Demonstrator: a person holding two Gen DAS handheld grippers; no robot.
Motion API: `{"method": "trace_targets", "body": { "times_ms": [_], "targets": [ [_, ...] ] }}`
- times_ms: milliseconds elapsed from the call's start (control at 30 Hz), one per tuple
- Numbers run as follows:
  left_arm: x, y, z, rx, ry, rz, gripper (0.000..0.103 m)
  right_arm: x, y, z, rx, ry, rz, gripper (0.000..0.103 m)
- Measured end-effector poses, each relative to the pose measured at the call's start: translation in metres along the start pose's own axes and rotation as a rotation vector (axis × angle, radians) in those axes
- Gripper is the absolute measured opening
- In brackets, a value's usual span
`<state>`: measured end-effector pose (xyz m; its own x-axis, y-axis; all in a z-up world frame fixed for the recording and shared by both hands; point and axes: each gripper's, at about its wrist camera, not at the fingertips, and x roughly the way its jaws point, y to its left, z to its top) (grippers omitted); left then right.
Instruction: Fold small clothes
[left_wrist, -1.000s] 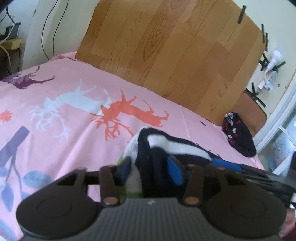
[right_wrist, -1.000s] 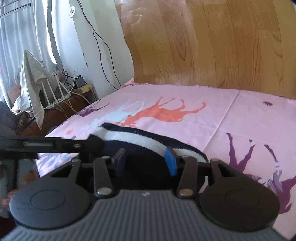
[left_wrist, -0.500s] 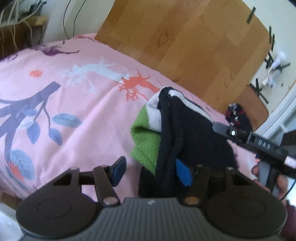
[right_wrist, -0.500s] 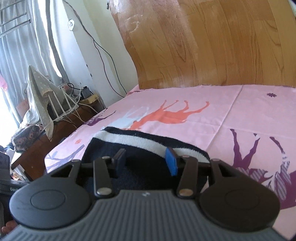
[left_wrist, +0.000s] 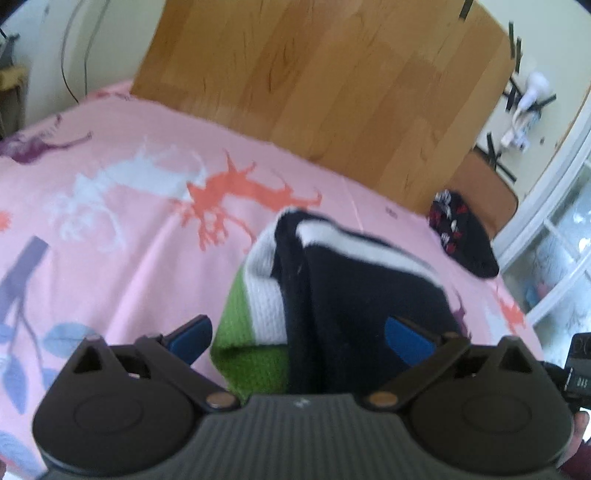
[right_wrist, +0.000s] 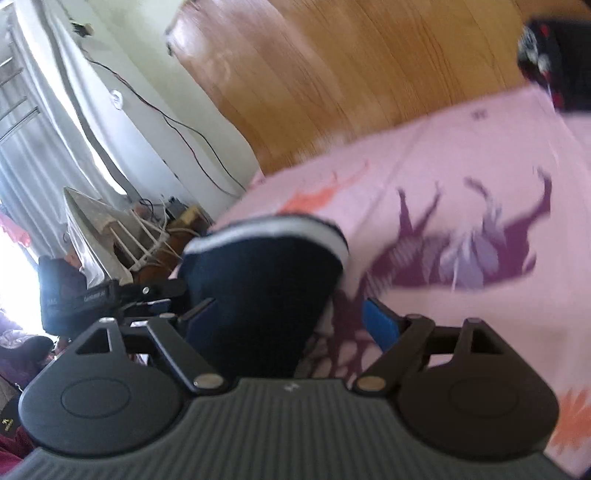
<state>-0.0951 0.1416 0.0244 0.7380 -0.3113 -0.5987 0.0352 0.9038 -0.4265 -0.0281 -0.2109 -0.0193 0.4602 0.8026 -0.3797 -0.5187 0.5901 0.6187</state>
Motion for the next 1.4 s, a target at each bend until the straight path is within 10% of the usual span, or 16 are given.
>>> {"method": "trace_targets", "body": {
  "times_ms": [300, 1400],
  "targets": [
    [0.013, 0.014, -0.01, -0.024, 0.067, -0.042, 0.103, 0.038, 0.006, -0.003, 0.049, 0.105, 0.067, 0.087],
    [0.018, -0.023, -0.029, 0.11, 0.045, 0.14, 0.103, 0.04, 0.024, -0.021, -0.037, 0.004, 0.04, 0.096]
  ]
}}
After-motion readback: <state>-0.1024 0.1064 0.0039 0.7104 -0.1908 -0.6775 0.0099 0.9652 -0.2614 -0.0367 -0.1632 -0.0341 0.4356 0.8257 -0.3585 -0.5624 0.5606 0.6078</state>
